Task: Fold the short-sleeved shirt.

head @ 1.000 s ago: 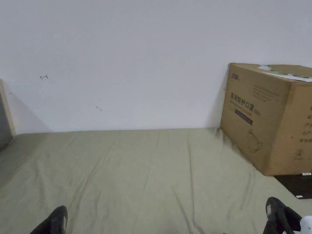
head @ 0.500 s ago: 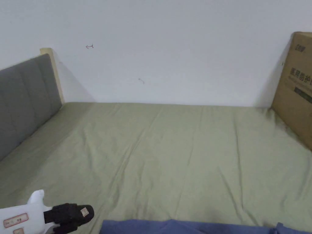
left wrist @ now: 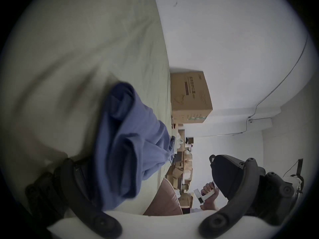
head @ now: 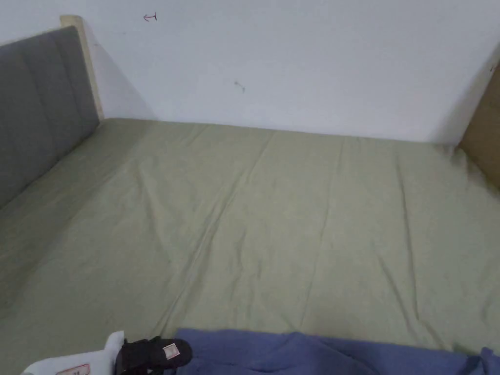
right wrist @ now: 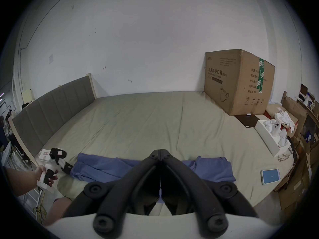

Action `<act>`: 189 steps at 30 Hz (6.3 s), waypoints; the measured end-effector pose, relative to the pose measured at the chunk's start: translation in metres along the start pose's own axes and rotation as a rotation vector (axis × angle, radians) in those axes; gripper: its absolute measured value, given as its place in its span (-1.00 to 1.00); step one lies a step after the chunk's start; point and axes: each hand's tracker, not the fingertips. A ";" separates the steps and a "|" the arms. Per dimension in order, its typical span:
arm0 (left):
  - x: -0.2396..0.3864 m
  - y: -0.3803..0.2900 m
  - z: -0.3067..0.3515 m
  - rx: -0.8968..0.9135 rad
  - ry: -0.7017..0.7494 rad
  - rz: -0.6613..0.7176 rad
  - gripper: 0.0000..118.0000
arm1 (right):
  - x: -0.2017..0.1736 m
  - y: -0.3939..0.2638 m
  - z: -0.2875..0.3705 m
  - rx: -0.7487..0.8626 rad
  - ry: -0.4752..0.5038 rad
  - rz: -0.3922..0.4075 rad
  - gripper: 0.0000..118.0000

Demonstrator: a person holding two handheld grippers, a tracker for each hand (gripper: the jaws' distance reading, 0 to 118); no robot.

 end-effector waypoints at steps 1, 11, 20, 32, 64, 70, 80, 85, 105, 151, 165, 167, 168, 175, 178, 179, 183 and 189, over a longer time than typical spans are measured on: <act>-0.001 0.002 -0.008 0.005 0.025 -0.007 1.00 | -0.002 -0.001 -0.002 -0.009 0.006 0.002 -1.00; 0.026 -0.011 -0.037 0.143 0.401 -0.126 -0.89 | -0.008 -0.008 -0.007 -0.060 0.058 0.017 -1.00; 0.167 -0.072 0.004 0.258 1.198 -0.708 -0.87 | 0.008 -0.016 0.001 -0.043 0.110 -0.051 -1.00; 0.199 -0.100 -0.203 -0.101 0.601 -0.579 0.94 | 0.062 -0.038 0.025 -0.049 0.063 -0.188 -1.00; 0.194 -0.144 -0.205 -0.275 0.242 -0.617 -0.99 | 0.089 -0.053 0.021 -0.103 0.067 -0.277 -1.00; 0.145 -0.070 -0.075 -0.007 0.263 -0.364 0.36 | 0.075 -0.050 0.015 -0.118 0.091 -0.241 -1.00; 0.040 -0.023 -0.028 0.022 0.172 -0.051 1.00 | 0.045 -0.052 -0.007 -0.217 0.125 -0.196 -1.00; 0.013 -0.025 -0.068 -0.041 -0.207 0.188 1.00 | 0.034 -0.046 -0.008 -0.253 0.120 -0.142 -1.00; 0.125 -0.046 -0.071 0.013 0.598 -0.349 -0.82 | 0.050 -0.055 0.001 -0.244 0.178 -0.287 -1.00; 0.137 -0.153 -0.401 -0.486 0.639 -0.535 -0.98 | 0.143 -0.088 0.035 -0.199 0.048 -0.453 -1.00; 0.315 -0.159 -0.163 0.241 0.481 -1.140 -0.98 | 0.110 -0.002 0.043 0.030 0.167 -0.261 -1.00; 0.335 -0.169 -0.124 0.378 0.512 -1.174 -0.98 | 0.095 0.019 0.053 0.138 0.165 -0.205 -1.00; 0.342 -0.177 -0.110 0.470 0.546 -1.199 -0.98 | 0.085 0.029 0.059 0.203 0.152 -0.162 -1.00; 0.331 -0.233 -0.061 1.000 0.636 -1.401 -0.98 | 0.025 0.017 0.083 0.647 -0.112 0.082 -1.00; 0.321 -0.244 -0.060 1.011 0.733 -1.392 -0.98 | 0.016 -0.003 0.073 0.607 -0.271 0.087 -1.00; 0.318 -0.248 -0.056 1.008 0.714 -1.332 -0.98 | 0.016 -0.005 0.070 0.540 -0.283 0.066 -1.00; 0.308 -0.256 -0.054 1.015 0.697 -1.258 -0.98 | 0.025 -0.009 0.072 0.495 -0.245 0.017 -1.00; 0.314 -0.250 -0.061 0.971 0.759 -1.271 -0.98 | 0.035 0.000 0.075 0.491 -0.216 -0.024 -1.00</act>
